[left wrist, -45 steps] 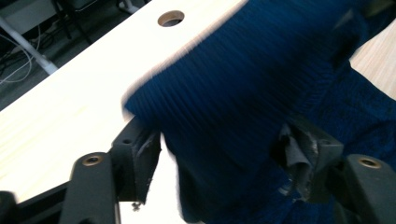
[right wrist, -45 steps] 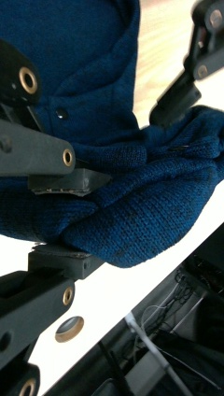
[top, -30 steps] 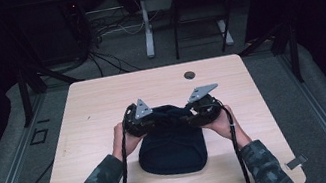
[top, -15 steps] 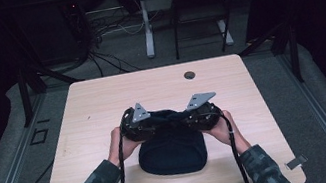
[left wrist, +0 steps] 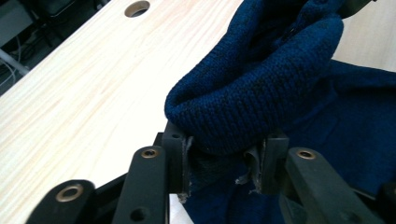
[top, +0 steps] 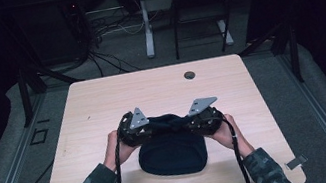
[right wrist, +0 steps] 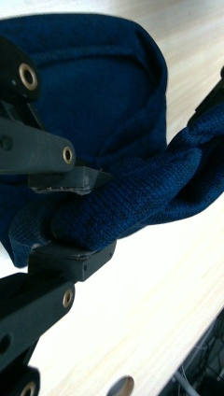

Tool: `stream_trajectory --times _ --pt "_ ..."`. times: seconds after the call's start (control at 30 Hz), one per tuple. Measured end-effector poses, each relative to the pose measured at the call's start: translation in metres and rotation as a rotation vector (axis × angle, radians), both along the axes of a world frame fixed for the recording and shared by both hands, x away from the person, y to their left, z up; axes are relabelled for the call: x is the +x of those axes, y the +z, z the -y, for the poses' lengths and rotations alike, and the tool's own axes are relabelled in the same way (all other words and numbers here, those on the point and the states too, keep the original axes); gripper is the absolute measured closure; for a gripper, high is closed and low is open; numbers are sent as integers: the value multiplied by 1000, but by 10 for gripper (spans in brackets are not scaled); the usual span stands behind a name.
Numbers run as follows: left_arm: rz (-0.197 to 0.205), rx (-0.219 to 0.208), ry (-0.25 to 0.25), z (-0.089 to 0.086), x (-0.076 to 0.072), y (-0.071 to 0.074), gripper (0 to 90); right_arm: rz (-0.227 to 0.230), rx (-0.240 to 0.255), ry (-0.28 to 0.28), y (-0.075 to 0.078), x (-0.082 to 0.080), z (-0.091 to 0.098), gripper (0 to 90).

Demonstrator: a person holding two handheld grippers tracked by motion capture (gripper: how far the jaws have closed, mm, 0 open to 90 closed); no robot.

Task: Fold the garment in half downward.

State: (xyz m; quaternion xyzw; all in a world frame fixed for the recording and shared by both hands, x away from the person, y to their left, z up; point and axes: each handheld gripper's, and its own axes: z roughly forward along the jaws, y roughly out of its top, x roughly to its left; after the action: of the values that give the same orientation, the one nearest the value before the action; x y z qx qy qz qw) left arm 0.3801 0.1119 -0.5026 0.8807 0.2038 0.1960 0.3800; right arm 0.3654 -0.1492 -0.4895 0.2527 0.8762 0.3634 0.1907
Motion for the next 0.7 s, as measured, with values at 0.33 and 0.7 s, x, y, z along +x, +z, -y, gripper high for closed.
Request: stream_trajectory --times 0.33,0.7 --pt "-15 -5 -13 -1 -14 -11 671 -17 -21 22 -8 -13 -1 670" --pt "-45 -23 -23 -2 -26 -28 672 -38 -41 31 -20 -26 0 667"
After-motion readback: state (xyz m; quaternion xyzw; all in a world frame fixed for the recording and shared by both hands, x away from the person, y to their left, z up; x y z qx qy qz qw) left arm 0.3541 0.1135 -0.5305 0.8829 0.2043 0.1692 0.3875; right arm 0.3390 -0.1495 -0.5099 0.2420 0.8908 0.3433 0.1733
